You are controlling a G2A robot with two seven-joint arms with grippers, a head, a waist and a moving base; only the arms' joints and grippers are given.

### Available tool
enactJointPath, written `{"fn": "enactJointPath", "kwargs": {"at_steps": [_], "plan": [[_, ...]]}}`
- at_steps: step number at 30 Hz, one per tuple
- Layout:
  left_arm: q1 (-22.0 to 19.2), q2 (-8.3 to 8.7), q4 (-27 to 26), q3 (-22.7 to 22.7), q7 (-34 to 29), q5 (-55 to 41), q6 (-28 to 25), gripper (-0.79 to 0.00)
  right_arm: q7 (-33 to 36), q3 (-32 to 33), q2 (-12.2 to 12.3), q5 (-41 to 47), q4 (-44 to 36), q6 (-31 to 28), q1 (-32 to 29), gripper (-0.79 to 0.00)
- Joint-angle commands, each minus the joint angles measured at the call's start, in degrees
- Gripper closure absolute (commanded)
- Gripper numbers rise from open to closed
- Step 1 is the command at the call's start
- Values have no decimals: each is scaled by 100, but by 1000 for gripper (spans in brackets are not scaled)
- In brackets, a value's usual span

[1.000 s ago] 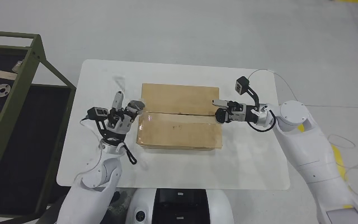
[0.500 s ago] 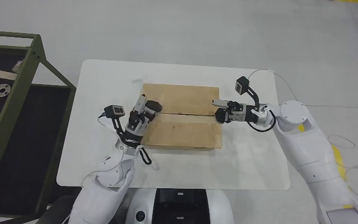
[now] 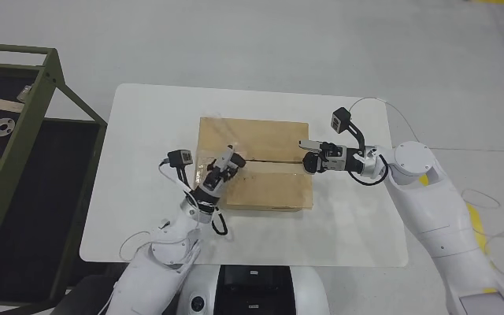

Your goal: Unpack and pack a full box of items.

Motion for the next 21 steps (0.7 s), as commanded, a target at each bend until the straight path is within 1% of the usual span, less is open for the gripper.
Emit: {"fn": "enactJointPath", "kwargs": {"at_steps": [1, 6, 12, 16, 21], "plan": [[-6, -7, 9, 33, 16, 126, 55, -785, 0, 0, 0, 0, 0, 0, 0, -785], [-44, -18, 21, 47, 35, 353, 145, -785, 0, 0, 0, 0, 0, 0, 0, -785], [-79, -27, 72, 37, 46, 577, -31, -785, 0, 0, 0, 0, 0, 0, 0, -785], [-27, -28, 56, -72, 146, 425, -317, -785, 0, 0, 0, 0, 0, 0, 0, -785], [127, -7, 32, -396, 211, 36, -692, -785, 0, 0, 0, 0, 0, 0, 0, -785]]}}
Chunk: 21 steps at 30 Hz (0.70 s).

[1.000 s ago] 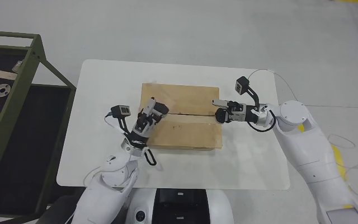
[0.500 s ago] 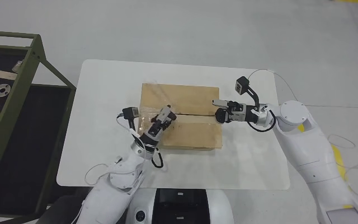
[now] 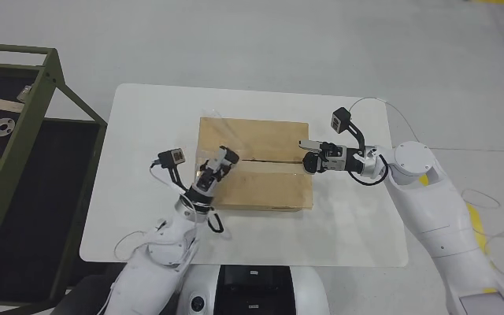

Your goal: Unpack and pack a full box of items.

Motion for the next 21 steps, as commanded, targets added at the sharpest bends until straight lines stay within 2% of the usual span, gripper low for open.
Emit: {"fn": "enactJointPath", "kwargs": {"at_steps": [1, 9, 16, 21], "plan": [[52, 10, -6, -138, 2, -170, -97, -785, 0, 0, 0, 0, 0, 0, 0, -785], [142, 61, 74, -812, -126, -943, -86, -785, 0, 0, 0, 0, 0, 0, 0, -785], [-55, 95, 444, -1437, -214, -1584, 139, -785, 0, 0, 0, 0, 0, 0, 0, -785], [-276, 124, 778, -1767, -391, -1607, 377, -785, 0, 0, 0, 0, 0, 0, 0, -785]]}}
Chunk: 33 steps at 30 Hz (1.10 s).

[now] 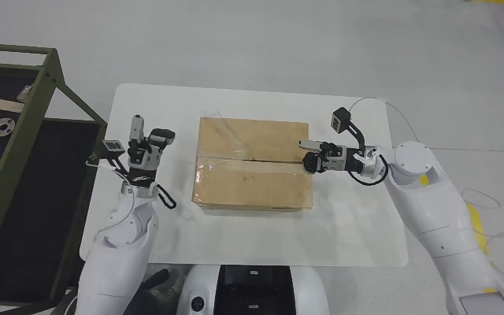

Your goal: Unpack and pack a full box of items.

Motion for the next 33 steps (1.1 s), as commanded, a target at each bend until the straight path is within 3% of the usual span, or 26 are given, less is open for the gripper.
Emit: {"fn": "enactJointPath", "kwargs": {"at_steps": [1, 16, 33], "plan": [[-85, 13, 154, -116, -80, 48, 90, -785, 0, 0, 0, 0, 0, 0, 0, -785], [-530, 88, 874, -920, -512, -234, 668, -785, 0, 0, 0, 0, 0, 0, 0, -785], [-475, 187, 557, -1889, -1007, -409, 974, -785, 0, 0, 0, 0, 0, 0, 0, -785]]}}
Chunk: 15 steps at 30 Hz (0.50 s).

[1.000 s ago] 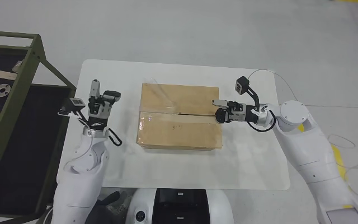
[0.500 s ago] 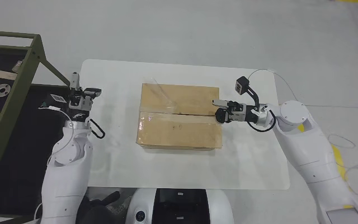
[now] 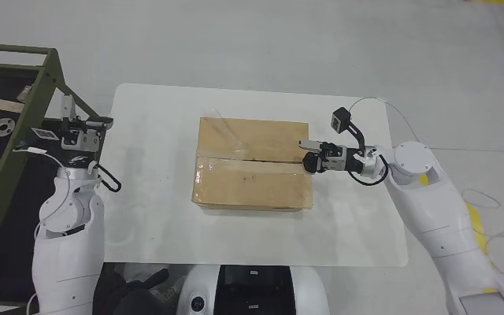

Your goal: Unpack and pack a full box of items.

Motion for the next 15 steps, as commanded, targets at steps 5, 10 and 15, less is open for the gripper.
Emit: {"fn": "enactJointPath", "kwargs": {"at_steps": [5, 10, 15], "plan": [[-35, 13, -42, -48, -188, -89, 122, -785, 0, 0, 0, 0, 0, 0, 0, -785], [-35, 13, -42, -48, -188, -89, 122, -785, 0, 0, 0, 0, 0, 0, 0, -785], [-35, 13, -42, -48, -188, -89, 122, -785, 0, 0, 0, 0, 0, 0, 0, -785]]}}
